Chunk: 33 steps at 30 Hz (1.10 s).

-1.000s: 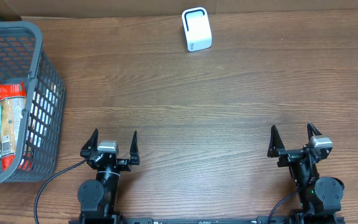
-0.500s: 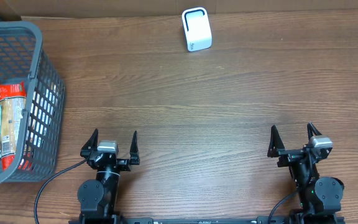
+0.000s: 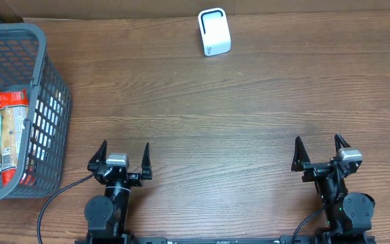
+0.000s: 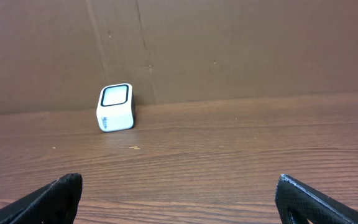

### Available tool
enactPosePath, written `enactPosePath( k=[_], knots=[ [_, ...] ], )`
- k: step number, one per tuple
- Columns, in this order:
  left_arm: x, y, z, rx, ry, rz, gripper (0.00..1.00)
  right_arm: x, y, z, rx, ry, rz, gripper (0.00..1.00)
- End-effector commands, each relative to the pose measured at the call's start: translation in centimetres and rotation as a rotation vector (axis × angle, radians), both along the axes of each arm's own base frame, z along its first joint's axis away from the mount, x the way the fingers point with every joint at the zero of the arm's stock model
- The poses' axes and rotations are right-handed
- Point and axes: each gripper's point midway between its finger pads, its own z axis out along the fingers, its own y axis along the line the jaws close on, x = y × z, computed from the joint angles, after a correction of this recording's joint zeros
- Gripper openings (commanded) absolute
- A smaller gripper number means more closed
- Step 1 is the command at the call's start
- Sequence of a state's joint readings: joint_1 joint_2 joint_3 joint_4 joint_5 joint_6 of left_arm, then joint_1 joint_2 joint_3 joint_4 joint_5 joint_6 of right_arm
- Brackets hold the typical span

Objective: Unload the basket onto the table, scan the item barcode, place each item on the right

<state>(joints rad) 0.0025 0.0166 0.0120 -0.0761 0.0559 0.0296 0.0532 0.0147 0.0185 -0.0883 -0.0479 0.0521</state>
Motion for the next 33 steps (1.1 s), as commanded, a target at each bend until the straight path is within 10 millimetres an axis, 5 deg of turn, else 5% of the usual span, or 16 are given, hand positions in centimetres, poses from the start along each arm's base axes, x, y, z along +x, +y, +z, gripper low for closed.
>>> enactPosePath(
  k=[1, 33],
  knots=[
    [-0.01, 0.21, -0.02, 0.016, -0.008, 0.009, 1.00, -0.01, 0.05, -0.06, 0.000, -0.009, 0.000, 1.00],
    [0.00, 0.46, -0.06, 0.017, -0.006, 0.024, 1.00, -0.01, 0.09, 0.49, 0.001, -0.031, 0.003, 1.00]
  ],
)
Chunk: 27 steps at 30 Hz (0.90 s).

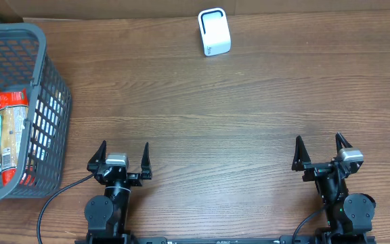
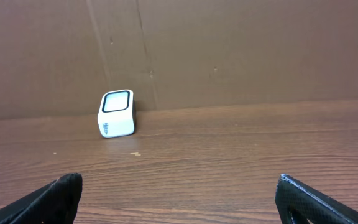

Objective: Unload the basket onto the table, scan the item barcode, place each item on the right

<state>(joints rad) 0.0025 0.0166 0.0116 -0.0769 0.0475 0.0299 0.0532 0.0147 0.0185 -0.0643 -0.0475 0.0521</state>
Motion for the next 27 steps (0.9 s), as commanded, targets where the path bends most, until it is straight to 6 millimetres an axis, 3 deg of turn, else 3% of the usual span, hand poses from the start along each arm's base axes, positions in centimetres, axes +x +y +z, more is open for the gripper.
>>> enactPosePath(
  k=[1, 14, 27],
  knots=[
    [0.0, 0.3, 0.0, 0.016, -0.007, 0.017, 1.00, 0.0, 0.1, -0.1, -0.001, -0.008, 0.003, 1.00],
    [0.0, 0.5, 0.1, 0.000, -0.006, 0.025, 1.00, 0.0, 0.1, 0.0, -0.001, -0.010, 0.005, 1.00],
    [-1.1, 0.7, 2.2, 0.002, 0.033, 0.038, 1.00, -0.6, 1.2, 1.4, -0.002, -0.015, 0.072, 1.00]
  ],
)
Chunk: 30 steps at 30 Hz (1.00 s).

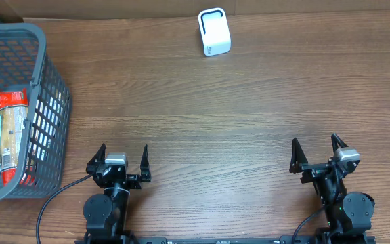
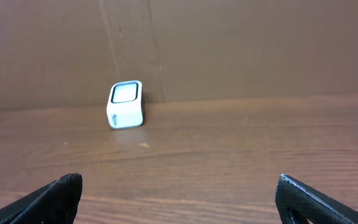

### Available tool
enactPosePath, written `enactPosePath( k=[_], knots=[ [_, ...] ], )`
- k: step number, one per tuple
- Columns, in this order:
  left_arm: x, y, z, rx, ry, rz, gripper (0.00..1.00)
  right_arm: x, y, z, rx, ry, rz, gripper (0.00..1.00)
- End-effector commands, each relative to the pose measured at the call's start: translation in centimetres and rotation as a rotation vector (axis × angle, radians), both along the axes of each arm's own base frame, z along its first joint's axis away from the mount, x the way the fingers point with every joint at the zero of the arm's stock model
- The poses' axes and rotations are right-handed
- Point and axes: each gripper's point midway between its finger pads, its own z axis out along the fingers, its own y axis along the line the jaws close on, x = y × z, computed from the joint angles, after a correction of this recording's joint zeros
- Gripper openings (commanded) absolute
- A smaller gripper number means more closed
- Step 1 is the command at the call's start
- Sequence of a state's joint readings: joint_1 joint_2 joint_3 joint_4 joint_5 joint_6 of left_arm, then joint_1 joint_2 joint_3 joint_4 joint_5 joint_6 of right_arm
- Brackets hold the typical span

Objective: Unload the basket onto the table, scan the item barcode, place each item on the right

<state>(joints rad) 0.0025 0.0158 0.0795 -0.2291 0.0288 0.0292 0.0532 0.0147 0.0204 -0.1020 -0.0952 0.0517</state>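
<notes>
A white barcode scanner (image 1: 214, 32) with a dark-framed window stands at the table's far edge; the right wrist view shows the scanner (image 2: 125, 104) against the cardboard wall. Packaged items (image 1: 5, 135), one red and tan, one pale blue, lie in the grey basket (image 1: 46, 88) at the left. My left gripper (image 1: 121, 156) is open near the front edge, right of the basket. Open too, my right gripper (image 1: 315, 150) sits at the front right, its black fingertips (image 2: 303, 198) wide apart over bare wood.
A brown cardboard wall (image 2: 241, 43) closes off the far side of the table (image 1: 215, 108). The basket's tall mesh wall stands between my left gripper and the packages.
My right gripper has shifted slightly; the scanner now appears a little smaller, higher and further right in its wrist view. The left gripper has barely moved. Both stay open.
At both earlier moments both grippers were open at the front edge, the packages lay in the basket and the scanner stood at the back. Only small shifts of the right wrist's view show by now.
</notes>
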Motion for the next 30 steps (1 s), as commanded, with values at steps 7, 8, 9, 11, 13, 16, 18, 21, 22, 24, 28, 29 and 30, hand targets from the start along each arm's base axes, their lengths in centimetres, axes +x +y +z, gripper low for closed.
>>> enactPosePath(
  k=[7, 8, 9, 11, 13, 16, 18, 21, 22, 24, 28, 29, 30],
  knots=[
    [-1.3, 0.5, 6.2, 0.008, -0.102, 0.028, 1.00, -1.1, 0.8, 4.2, -0.005, -0.064, 0.047, 1.00],
    [-1.5, 0.5, 6.6, 0.008, -0.106, 0.027, 1.00, -1.3, 0.8, 4.7, -0.005, -0.066, 0.047, 1.00],
    [-1.6, 0.5, 6.9, 0.008, -0.105, 0.026, 1.00, -1.4, 0.8, 5.0, -0.005, -0.065, 0.047, 1.00],
    [-1.7, 0.4, 7.3, 0.008, -0.094, 0.024, 1.00, -1.7, 0.7, 5.7, -0.005, -0.058, 0.047, 1.00],
    [-1.8, 0.3, 7.5, 0.008, -0.067, 0.017, 1.00, -2.0, 0.7, 6.2, -0.008, -0.049, 0.047, 1.00],
    [-1.7, 0.2, 8.0, 0.007, -0.023, 0.012, 1.00, -2.1, 0.7, 6.8, -0.024, -0.038, 0.047, 1.00],
    [-1.5, 0.2, 8.8, 0.006, -0.003, 0.010, 1.00, -2.1, 0.7, 7.2, -0.024, -0.040, 0.047, 1.00],
    [-1.1, 0.2, 10.4, 0.007, 0.016, 0.008, 1.00, -2.1, 0.7, 7.7, -0.024, -0.043, 0.048, 1.00],
    [-1.0, 0.2, 11.0, 0.007, 0.023, 0.008, 1.00, -2.1, 0.7, 7.9, -0.024, -0.043, 0.048, 1.00],
    [-0.6, 0.2, 12.3, 0.006, 0.043, 0.008, 1.00, -2.1, 0.7, 8.1, -0.024, -0.042, 0.048, 1.00],
    [0.1, 0.1, 14.2, 0.005, 0.092, 0.004, 1.00, -1.9, 0.7, 8.2, -0.024, -0.030, 0.048, 1.00],
    [0.3, 0.1, 14.7, 0.005, 0.108, 0.005, 1.00, -1.8, 0.7, 8.2, -0.025, -0.025, 0.048, 1.00],
    [0.4, 0.1, 15.2, 0.005, 0.124, 0.004, 1.00, -1.7, 0.7, 8.1, -0.025, -0.018, 0.047, 1.00]
  ],
)
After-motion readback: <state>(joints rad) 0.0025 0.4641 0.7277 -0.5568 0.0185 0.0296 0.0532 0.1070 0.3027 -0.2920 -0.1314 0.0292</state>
